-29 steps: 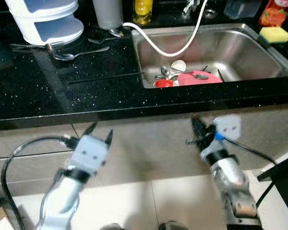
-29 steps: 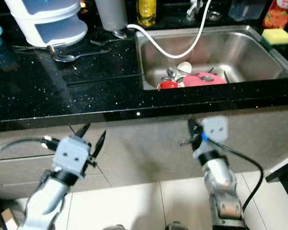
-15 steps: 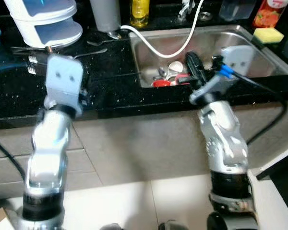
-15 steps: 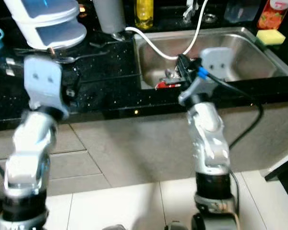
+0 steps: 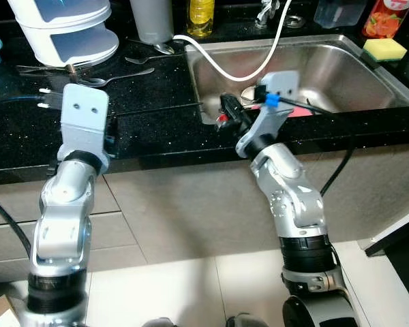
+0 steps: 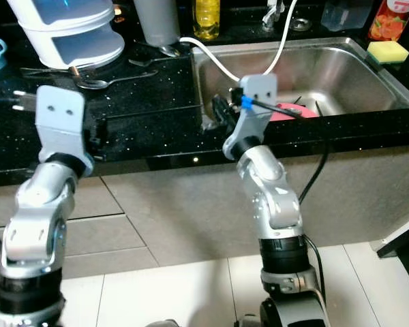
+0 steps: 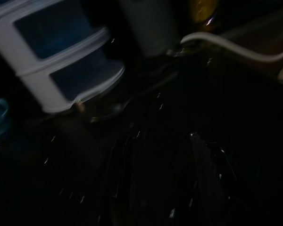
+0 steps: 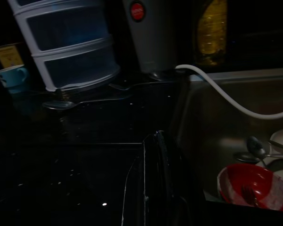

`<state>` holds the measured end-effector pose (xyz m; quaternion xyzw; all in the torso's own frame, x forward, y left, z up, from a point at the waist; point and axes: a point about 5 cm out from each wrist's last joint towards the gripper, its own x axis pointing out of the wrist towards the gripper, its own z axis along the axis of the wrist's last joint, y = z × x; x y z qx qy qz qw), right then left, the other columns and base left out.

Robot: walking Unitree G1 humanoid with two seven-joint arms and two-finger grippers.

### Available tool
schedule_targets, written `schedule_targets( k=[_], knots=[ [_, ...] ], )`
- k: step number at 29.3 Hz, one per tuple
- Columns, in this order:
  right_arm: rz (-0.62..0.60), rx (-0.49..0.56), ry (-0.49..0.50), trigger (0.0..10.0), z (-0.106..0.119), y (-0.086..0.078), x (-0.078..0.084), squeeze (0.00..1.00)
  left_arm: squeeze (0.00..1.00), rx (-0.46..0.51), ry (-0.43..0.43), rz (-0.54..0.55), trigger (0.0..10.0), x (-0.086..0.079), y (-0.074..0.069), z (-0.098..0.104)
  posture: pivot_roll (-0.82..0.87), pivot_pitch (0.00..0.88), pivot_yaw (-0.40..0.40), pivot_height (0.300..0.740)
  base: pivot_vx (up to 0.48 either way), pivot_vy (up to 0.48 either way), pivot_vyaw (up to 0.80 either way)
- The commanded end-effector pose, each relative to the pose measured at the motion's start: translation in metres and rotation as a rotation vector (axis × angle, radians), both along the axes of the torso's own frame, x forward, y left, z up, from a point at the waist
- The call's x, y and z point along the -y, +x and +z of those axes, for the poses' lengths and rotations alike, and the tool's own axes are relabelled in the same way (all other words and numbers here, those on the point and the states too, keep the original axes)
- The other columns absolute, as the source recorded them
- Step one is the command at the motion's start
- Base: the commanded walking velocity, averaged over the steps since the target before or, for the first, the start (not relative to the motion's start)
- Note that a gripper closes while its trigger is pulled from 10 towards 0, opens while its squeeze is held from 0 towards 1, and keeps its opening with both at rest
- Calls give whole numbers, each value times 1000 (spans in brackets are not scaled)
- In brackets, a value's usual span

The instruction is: Kitchen organization

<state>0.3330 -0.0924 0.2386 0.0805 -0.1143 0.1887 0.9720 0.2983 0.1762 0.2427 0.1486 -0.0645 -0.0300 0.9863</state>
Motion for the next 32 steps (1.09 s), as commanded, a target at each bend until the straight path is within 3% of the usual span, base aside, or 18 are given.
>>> schedule_targets(
  k=[1, 4, 10, 16, 20, 23, 25, 32],
  knots=[
    [-7, 12, 9, 10000, 4, 2, -1, 0, 0, 17, 15, -17, 10000, -1, 3, 5, 53, 32, 37, 740, 0, 0, 0],
    [-7, 33, 48, 10000, 10, 4, -3, 0, 0, 67, -3, -59, 10000, 13, 12, 12, 41, 25, 42, 740, 0, 0, 0],
    [-38, 98, 79, 10000, 19, 5, 2, 0, 0, 161, -49, -37, 10000, 26, 16, 14, 21, 17, 50, 740, 0, 0, 0],
    [-128, 207, 8, 10000, 32, 10, 17, 0, 0, 239, -96, -50, 10000, 32, 27, 27, 16, 11, 51, 740, 0, 0, 0],
    [-129, 220, 13, 10000, 30, 10, 17, 0, 0, 248, -125, -52, 10000, 30, 29, 21, 17, 9, 52, 740, 0, 0, 0],
    [-151, 185, 0, 10000, 12, 16, 16, 0, 0, 234, -130, -9, 10000, 25, 32, 0, 18, 9, 51, 740, 0, 0, 0],
    [-161, 175, -1, 10000, 8, 17, 17, 0, 0, 231, -125, 1, 10000, 24, 33, -3, 19, 13, 51, 740, 0, 0, 0],
    [-189, 184, -12, 10000, 14, 30, 21, 0, 0, 238, -98, 43, 10000, 13, 40, -2, 15, 30, 53, 740, 0, 0, 0]
  ],
)
